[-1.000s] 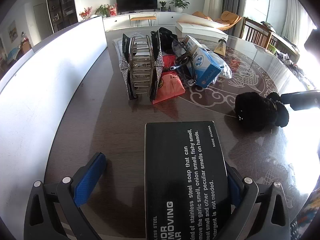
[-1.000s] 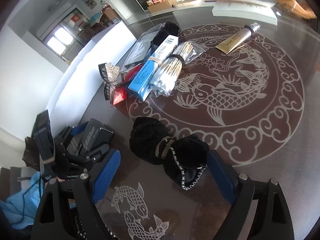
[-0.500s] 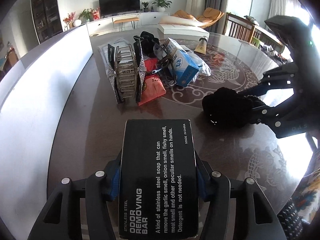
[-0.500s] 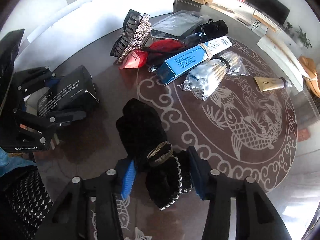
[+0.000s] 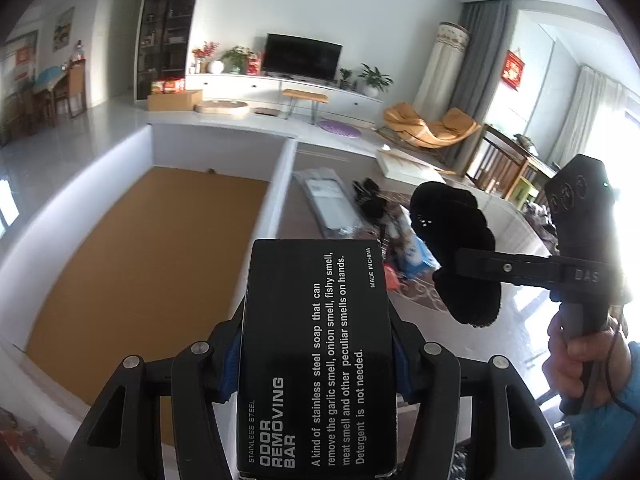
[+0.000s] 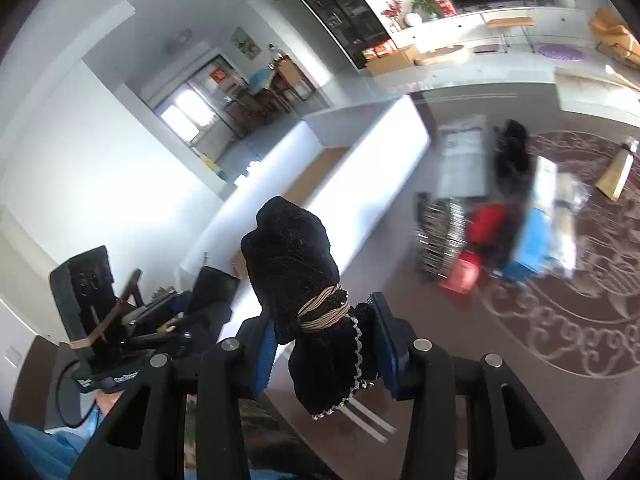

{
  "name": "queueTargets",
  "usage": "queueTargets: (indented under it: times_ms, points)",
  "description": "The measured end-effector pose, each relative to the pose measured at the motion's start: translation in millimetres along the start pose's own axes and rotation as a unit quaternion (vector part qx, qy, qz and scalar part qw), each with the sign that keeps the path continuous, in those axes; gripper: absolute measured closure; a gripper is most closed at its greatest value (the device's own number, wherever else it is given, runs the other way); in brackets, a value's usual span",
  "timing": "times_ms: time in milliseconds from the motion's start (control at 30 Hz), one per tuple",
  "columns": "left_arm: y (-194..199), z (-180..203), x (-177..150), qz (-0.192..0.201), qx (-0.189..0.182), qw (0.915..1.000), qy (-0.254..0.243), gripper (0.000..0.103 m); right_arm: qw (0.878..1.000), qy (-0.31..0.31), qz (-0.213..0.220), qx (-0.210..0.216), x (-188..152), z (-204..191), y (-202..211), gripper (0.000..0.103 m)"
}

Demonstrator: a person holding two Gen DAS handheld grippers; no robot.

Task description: Organize objects

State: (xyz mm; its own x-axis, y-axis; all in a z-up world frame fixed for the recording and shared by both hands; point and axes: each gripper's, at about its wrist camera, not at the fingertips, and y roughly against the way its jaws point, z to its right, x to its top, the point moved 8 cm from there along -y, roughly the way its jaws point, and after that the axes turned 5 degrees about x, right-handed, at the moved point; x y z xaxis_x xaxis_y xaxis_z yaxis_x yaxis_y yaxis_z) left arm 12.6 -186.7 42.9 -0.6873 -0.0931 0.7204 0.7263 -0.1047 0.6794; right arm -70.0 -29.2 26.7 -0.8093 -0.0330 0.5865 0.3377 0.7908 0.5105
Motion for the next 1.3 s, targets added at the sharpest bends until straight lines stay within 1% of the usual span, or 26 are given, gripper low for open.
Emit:
queueTargets:
  times_ms: [67, 133, 200, 267, 300, 333, 367, 400, 433, 467, 500, 533, 567, 633, 700, 767, 833, 933, 1000, 1033, 1067, 1133, 1167, 1233, 1300]
  points:
    - [7, -42, 13, 0.009, 0.052, 0.9986, -0.001, 0.046, 0.999, -0.001, 0.004, 0.04, 19, -38, -34, 0.06]
    - [8, -88, 19, -0.001, 0.107, 0.9942, 0.01, 0.046, 0.998, -0.006, 0.005, 0.065, 35, -68, -68, 0.06]
    - [4, -130, 17, -0.018, 0.14, 0.9894, 0.032, 0.046, 0.997, -0.008, -0.003, 0.081, 44, -96, -107, 0.06]
    - [-8, -168, 7, -0.052, 0.168, 0.983, 0.053, 0.044, 0.997, 0.002, -0.016, 0.074, 46, -116, -146, 0.058]
    - [-15, -180, -1, -0.068, 0.174, 0.9806, 0.059, 0.039, 0.997, 0.005, -0.024, 0.069, 44, -122, -165, 0.052]
    - [-23, -193, -10, -0.087, 0.187, 0.9762, 0.067, 0.027, 0.998, 0.006, -0.038, 0.054, 39, -124, -185, 0.039]
    - [-29, -202, -18, -0.102, 0.202, 0.9713, 0.075, 0.022, 0.998, 0.007, -0.059, 0.035, 33, -121, -203, 0.033]
    - [-32, -208, -25, -0.111, 0.211, 0.9677, 0.082, 0.02, 0.997, 0.01, -0.072, 0.02, 25, -113, -218, 0.029]
    - [-34, -211, -33, -0.116, 0.214, 0.9658, 0.088, 0.02, 0.997, 0.015, -0.074, 0.011, 20, -110, -221, 0.029]
    - [-35, -210, -37, -0.117, 0.213, 0.9659, 0.089, 0.02, 0.997, 0.026, -0.066, 0.002, 16, -106, -218, 0.029]
    - [-32, -207, -38, -0.107, 0.221, 0.9662, 0.079, 0.019, 0.998, 0.043, -0.053, -0.012, 14, -102, -211, 0.026]
    - [-29, -204, -40, -0.101, 0.227, 0.966, 0.072, 0.019, 0.997, 0.058, -0.041, -0.028, 14, -97, -201, 0.02]
    - [-26, -200, -42, -0.096, 0.228, 0.9663, 0.07, 0.019, 0.996, 0.072, -0.025, -0.045, 14, -91, -189, 0.017]
    - [-18, -194, -43, -0.075, 0.226, 0.9682, 0.078, 0.019, 0.993, 0.091, 0.013, -0.078, 15, -75, -158, 0.007]
    - [-11, -181, -40, -0.051, 0.217, 0.9712, 0.084, 0.019, 0.986, 0.103, 0.045, -0.122, 15, -52, -125, 0.0]
    - [-2, -160, -35, -0.024, 0.202, 0.976, 0.079, 0.019, 0.977, 0.113, 0.059, -0.173, 7, -21, -95, 0.0]
    - [8, -132, -25, 0.001, 0.178, 0.9818, 0.067, 0.019, 0.966, 0.109, 0.057, -0.228, -10, 14, -66, 0.0]
    - [14, -71, -11, 0.023, 0.11, 0.993, 0.037, 0.019, 0.95, 0.085, 0.032, -0.298, -41, 74, -36, 0.0]
    - [15, -32, -6, 0.031, 0.067, 0.9972, 0.015, 0.019, 0.941, 0.062, 0.021, -0.332, -56, 110, -17, 0.0]
    - [15, -8, -7, 0.035, 0.042, 0.9985, 0.002, 0.018, 0.936, 0.053, 0.018, -0.348, -63, 124, -2, 0.0]
    - [15, 11, -6, 0.034, 0.026, 0.9991, -0.005, 0.016, 0.93, 0.045, 0.017, -0.364, -70, 136, 11, 0.0]
    - [9, 50, -14, 0.022, -0.01, 0.9995, -0.021, 0.002, 0.92, 0.035, 0.013, -0.39, -80, 155, 39, 0.0]
    - [4, 66, -19, 0.015, -0.019, 0.9993, -0.027, 0.001, 0.916, 0.03, 0.011, -0.4, -80, 164, 44, 0.0]
    - [-24, 92, -34, -0.009, -0.019, 0.9988, -0.044, 0.001, 0.911, 0.018, 0.009, -0.411, -84, 170, 55, 0.0]
    - [-52, 109, -48, -0.035, -0.012, 0.9979, -0.052, 0.001, 0.909, 0.006, 0.007, -0.417, -87, 177, 61, 0.0]
